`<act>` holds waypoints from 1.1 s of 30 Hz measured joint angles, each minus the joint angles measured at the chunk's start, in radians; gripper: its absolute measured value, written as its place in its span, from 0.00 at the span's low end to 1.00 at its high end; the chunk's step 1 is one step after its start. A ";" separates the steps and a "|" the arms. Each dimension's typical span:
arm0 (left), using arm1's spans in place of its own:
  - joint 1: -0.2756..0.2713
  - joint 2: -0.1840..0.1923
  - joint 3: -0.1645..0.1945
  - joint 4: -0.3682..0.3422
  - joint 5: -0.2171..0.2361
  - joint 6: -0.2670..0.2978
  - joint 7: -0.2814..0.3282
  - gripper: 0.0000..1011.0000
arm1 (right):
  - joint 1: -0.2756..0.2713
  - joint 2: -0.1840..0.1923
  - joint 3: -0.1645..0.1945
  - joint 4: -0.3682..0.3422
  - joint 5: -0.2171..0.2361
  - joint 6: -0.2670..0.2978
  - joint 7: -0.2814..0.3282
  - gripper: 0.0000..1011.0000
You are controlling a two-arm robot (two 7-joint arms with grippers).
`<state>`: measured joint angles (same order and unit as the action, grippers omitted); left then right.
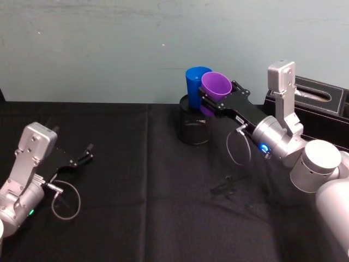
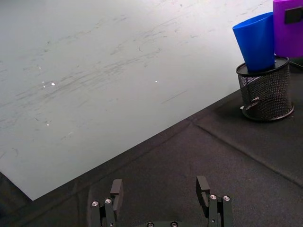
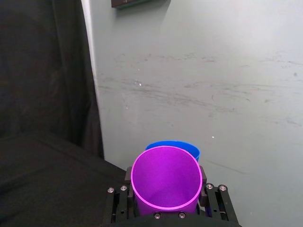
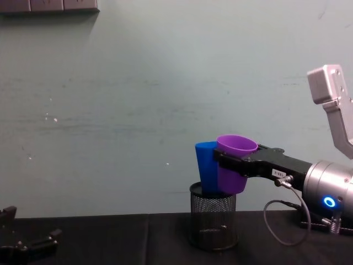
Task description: Pick up one cup with a gripper and tap it against the other cup.
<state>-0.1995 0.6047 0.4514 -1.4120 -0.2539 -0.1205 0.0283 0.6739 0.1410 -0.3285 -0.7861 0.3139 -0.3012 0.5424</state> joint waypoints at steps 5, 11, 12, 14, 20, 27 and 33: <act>0.000 0.000 0.000 0.000 0.000 0.000 0.000 1.00 | 0.006 -0.003 0.002 0.006 -0.001 -0.002 0.008 0.73; 0.000 0.000 0.000 0.000 0.000 0.000 0.000 1.00 | 0.006 -0.003 0.002 0.004 0.000 -0.001 0.012 0.73; 0.000 0.000 0.000 0.000 0.000 0.000 0.000 1.00 | 0.006 -0.003 0.002 0.004 0.000 -0.001 0.012 0.73; 0.000 0.000 0.000 0.000 0.000 0.000 0.000 1.00 | 0.005 -0.003 0.002 0.004 0.000 -0.001 0.012 0.73; 0.000 0.000 0.000 0.000 0.000 0.000 0.000 1.00 | 0.005 -0.002 0.002 0.003 0.000 0.000 0.011 0.73; 0.000 0.000 0.000 0.000 0.000 0.000 0.000 1.00 | 0.005 -0.002 0.002 0.003 0.000 0.001 0.011 0.73; 0.000 0.000 0.000 0.000 0.000 0.000 0.000 1.00 | 0.005 -0.002 0.002 0.003 0.000 0.001 0.011 0.73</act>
<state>-0.1996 0.6047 0.4514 -1.4120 -0.2539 -0.1205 0.0283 0.6786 0.1388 -0.3268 -0.7827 0.3134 -0.3005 0.5534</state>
